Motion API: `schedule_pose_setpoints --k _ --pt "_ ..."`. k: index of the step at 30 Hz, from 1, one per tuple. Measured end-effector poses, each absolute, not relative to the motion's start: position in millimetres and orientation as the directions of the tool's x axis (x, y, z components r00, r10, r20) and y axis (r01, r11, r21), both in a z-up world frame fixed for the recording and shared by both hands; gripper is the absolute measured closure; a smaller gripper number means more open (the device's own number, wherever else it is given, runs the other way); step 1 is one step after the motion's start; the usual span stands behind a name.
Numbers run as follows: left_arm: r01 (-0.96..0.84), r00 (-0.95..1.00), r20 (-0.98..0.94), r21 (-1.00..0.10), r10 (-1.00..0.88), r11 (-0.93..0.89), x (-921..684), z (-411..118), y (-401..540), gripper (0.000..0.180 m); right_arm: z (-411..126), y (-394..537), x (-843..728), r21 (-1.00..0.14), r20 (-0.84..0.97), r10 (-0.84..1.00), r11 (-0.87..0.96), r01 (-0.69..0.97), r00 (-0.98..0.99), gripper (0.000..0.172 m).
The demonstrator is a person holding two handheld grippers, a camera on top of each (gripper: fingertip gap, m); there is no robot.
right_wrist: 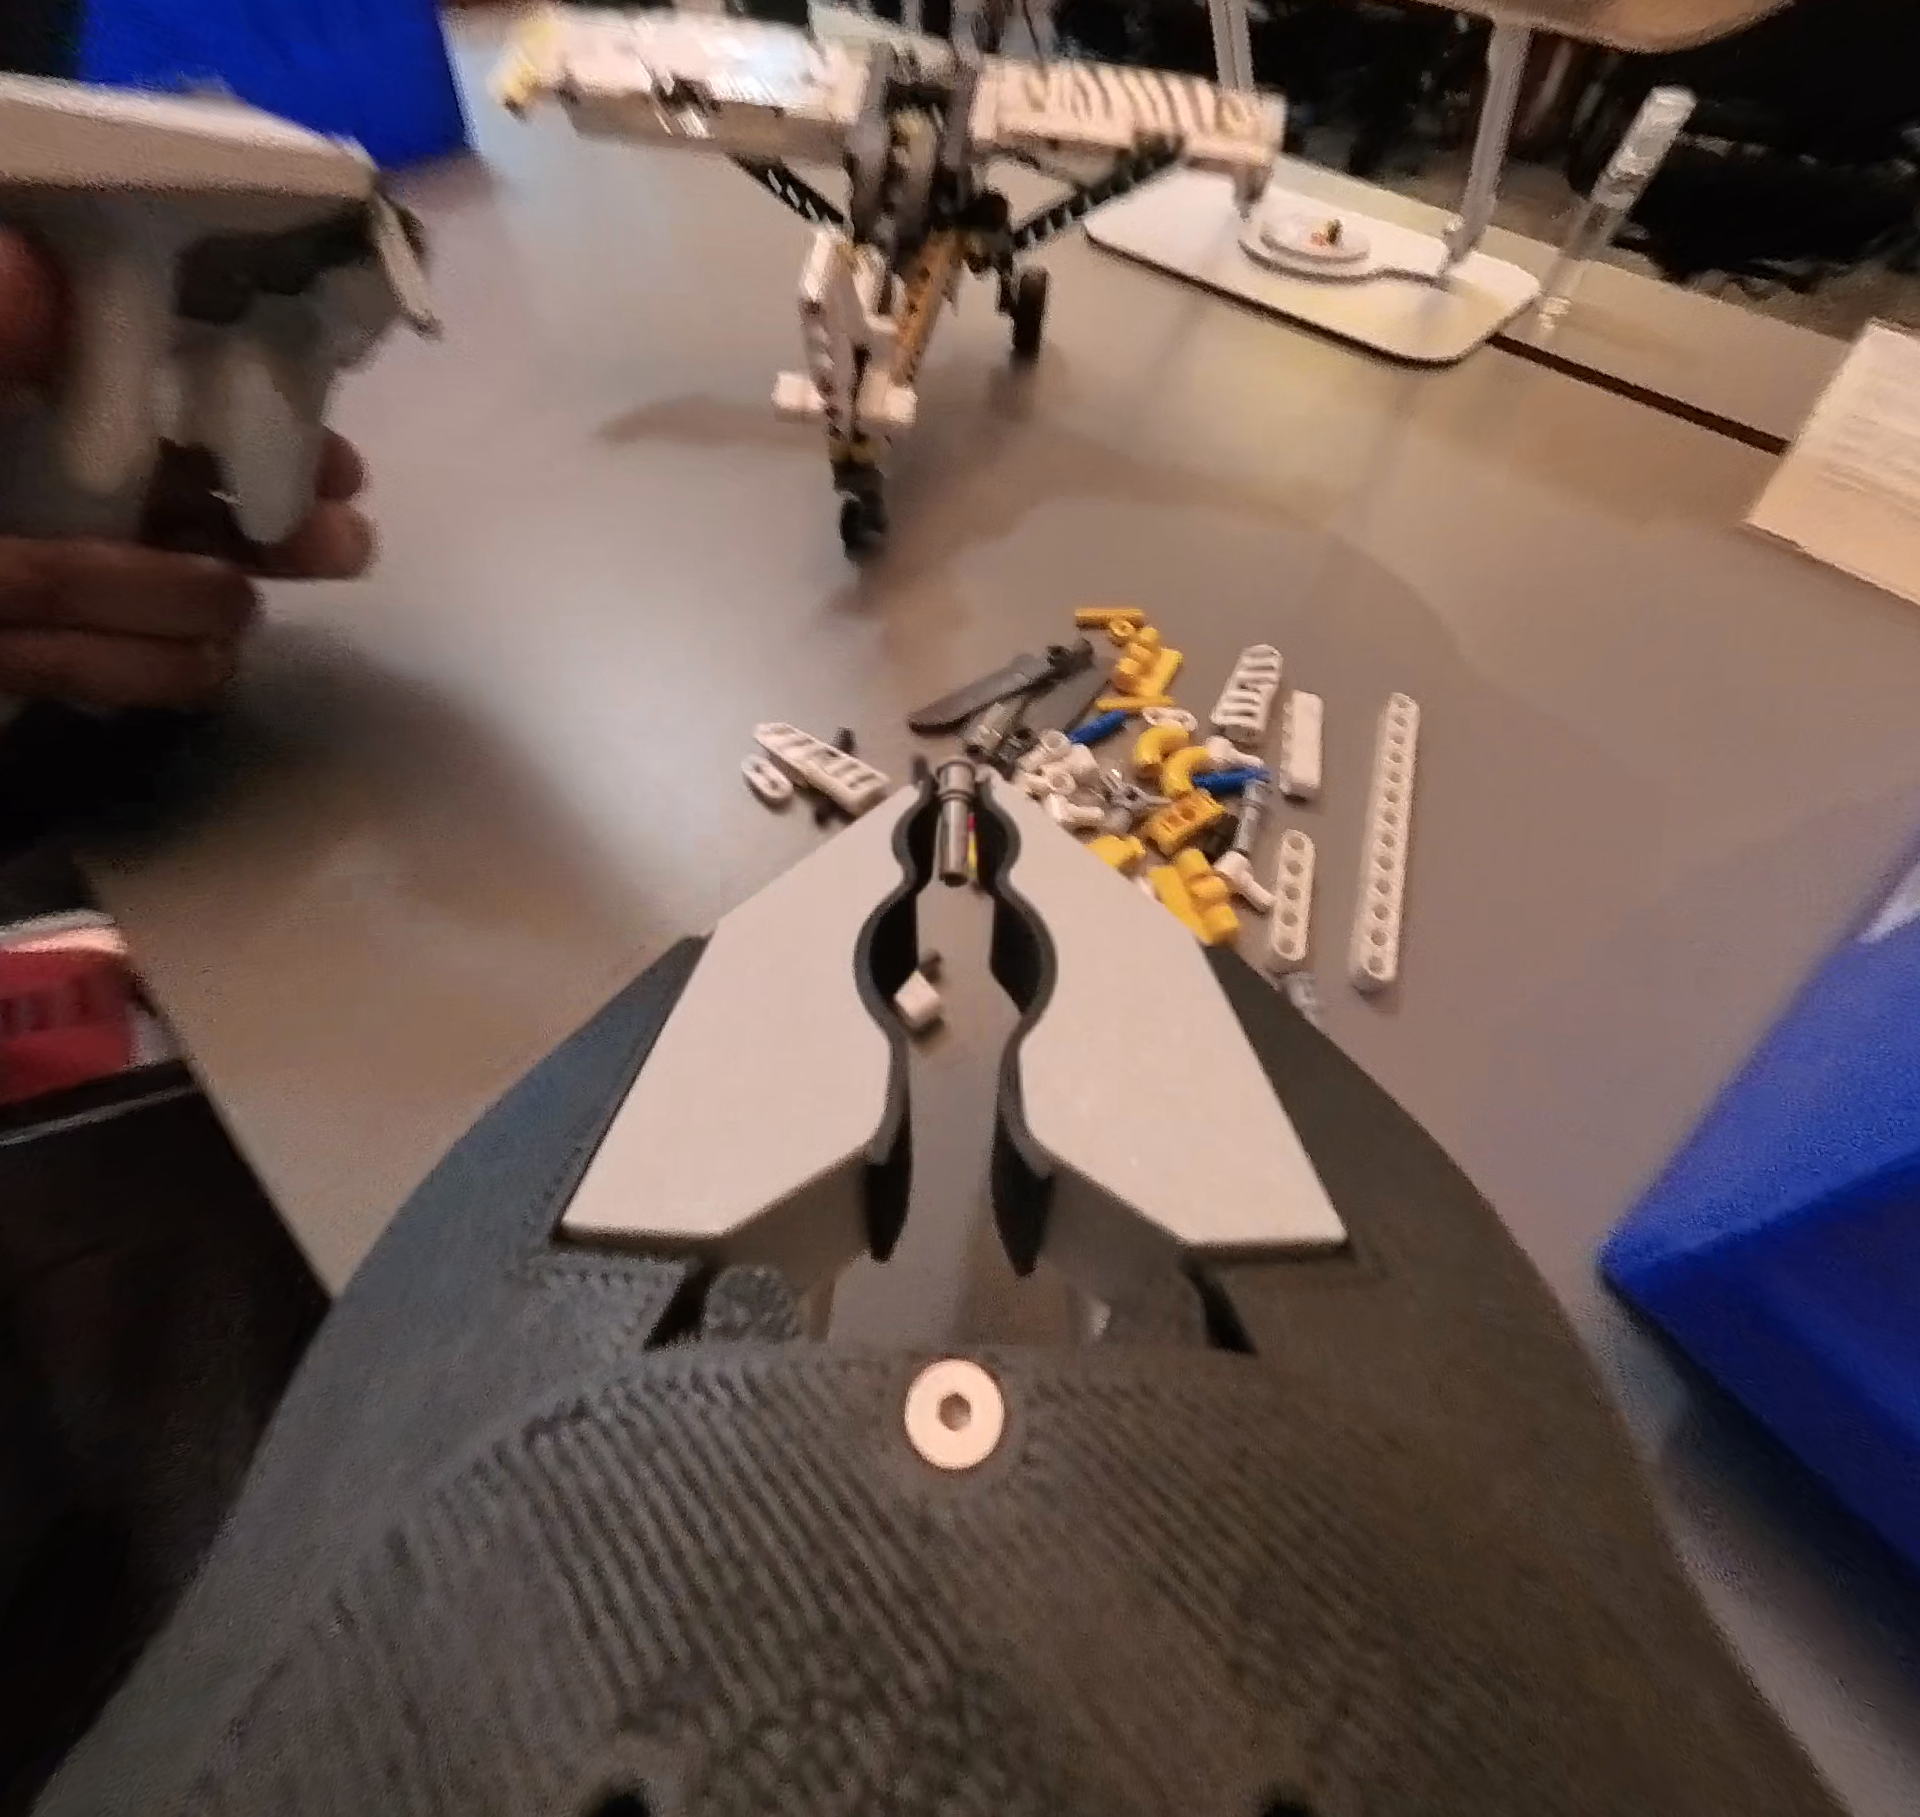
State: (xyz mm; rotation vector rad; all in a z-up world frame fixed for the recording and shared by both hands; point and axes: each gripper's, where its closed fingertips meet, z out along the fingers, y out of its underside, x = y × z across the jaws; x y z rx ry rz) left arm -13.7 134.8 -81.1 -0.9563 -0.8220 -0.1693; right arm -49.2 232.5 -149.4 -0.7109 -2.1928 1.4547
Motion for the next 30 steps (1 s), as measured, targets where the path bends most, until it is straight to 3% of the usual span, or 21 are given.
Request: schedule_pose_setpoints --k 3,6,10,19,22,27,30 --pt "0.496 0.671 0.722 -0.606 0.168 0.622 -16 -84 132 0.180 -169 245 -68 -0.865 0.152 0.673 0.445 0.232 -0.724 0.167" --pt "0.496 0.676 0.710 -0.637 0.199 0.590 -16 -87 138 0.180 -181 259 -90 -0.817 0.214 0.732 0.497 0.293 -0.647 0.165" --pt "0.499 0.683 0.696 -0.667 0.223 0.554 -14 -90 145 0.180 -189 264 -97 -0.793 0.190 0.750 0.498 0.352 -0.634 0.138" --pt "0.553 0.648 0.698 -0.706 0.305 0.443 -18 -108 162 0.180 -125 270 -76 -0.958 0.203 0.771 0.283 0.038 -0.604 0.143" --pt "0.598 0.614 0.701 -0.713 0.362 0.366 -21 -122 175 0.180 -109 272 -66 -0.969 0.234 0.772 0.236 -0.076 -0.591 0.151" --pt "0.708 0.527 0.797 -0.604 0.296 0.366 -29 -130 205 0.180 -105 267 -59 -0.958 0.286 0.750 0.249 -0.146 -0.596 0.156" --pt "0.676 0.558 0.712 -0.688 0.427 0.265 -38 -142 214 0.180 -105 263 -55 -0.946 0.323 0.736 0.273 -0.175 -0.595 0.157"
